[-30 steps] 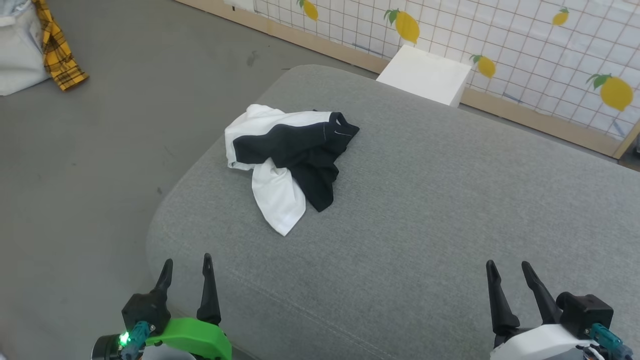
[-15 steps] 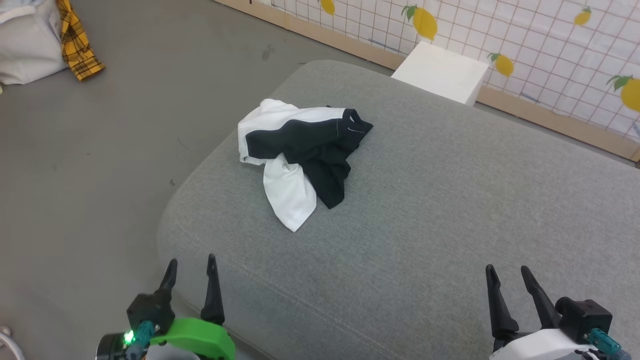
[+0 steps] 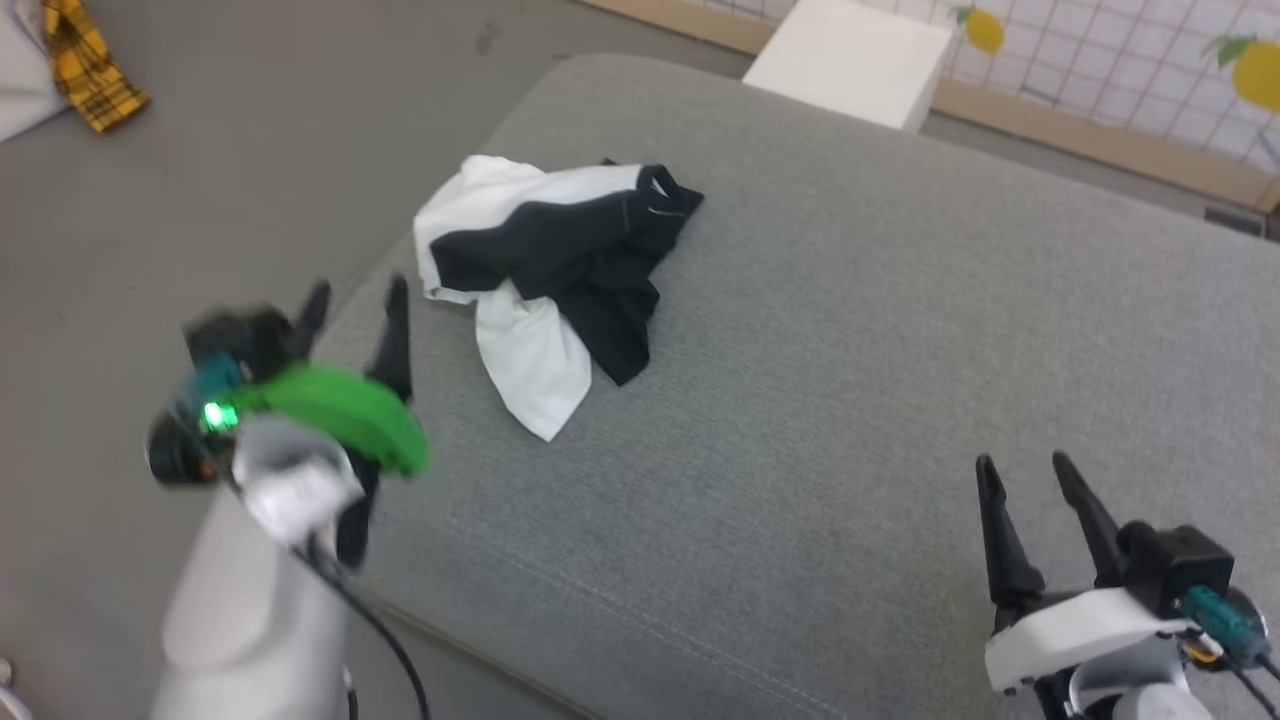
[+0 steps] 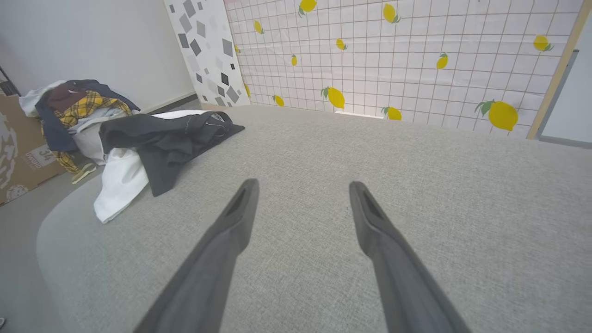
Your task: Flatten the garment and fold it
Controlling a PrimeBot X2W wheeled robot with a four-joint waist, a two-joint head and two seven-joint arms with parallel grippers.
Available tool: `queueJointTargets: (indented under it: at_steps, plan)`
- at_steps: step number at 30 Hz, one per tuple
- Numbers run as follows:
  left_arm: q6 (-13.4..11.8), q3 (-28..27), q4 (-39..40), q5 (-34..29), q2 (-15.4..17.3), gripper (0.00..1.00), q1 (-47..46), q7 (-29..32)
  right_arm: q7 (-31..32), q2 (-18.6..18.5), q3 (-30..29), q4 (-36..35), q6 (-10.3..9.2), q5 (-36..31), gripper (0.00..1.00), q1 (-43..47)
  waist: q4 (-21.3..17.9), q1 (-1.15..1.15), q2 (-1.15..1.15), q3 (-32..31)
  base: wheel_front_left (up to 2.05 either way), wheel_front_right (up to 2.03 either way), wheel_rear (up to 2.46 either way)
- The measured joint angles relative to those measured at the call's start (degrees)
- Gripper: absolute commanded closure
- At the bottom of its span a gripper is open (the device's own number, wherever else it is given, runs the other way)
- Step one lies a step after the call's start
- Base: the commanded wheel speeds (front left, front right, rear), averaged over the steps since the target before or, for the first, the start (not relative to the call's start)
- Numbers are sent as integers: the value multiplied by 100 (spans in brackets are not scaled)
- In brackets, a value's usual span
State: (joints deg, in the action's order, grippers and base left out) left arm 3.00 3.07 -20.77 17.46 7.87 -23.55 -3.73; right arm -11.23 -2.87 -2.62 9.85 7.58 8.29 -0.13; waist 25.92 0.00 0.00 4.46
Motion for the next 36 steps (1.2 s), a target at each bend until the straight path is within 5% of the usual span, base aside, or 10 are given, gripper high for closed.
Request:
queueJointTargets:
  at_steps: [9,19,31,33,36]
  plan:
    - [-93,-673,-1423,1028,572,0,-2231,2365,369,3,-162,-720,0,-377,0,-437,-522,1,0,792,0,0,0]
    - [-414,-497,-1768,1187,914,0,-2757,4397,417,1,-434,-1017,0,-417,0,-460,-1179,1,0,1764,0,0,0]
    - [-737,-336,-1593,1178,869,0,-2603,4886,492,2,-517,-1277,0,-527,0,-567,-1544,1,0,2520,0,0,0]
    - [-736,-369,-1530,1181,834,100,-2536,4621,525,1,-531,-1289,0,-536,0,-576,-1534,1,0,2546,0,0,0]
    - [-626,-545,-1537,1355,688,100,-2420,4057,526,1,-549,-1290,0,-542,0,-576,-1492,1,0,2512,0,0,0]
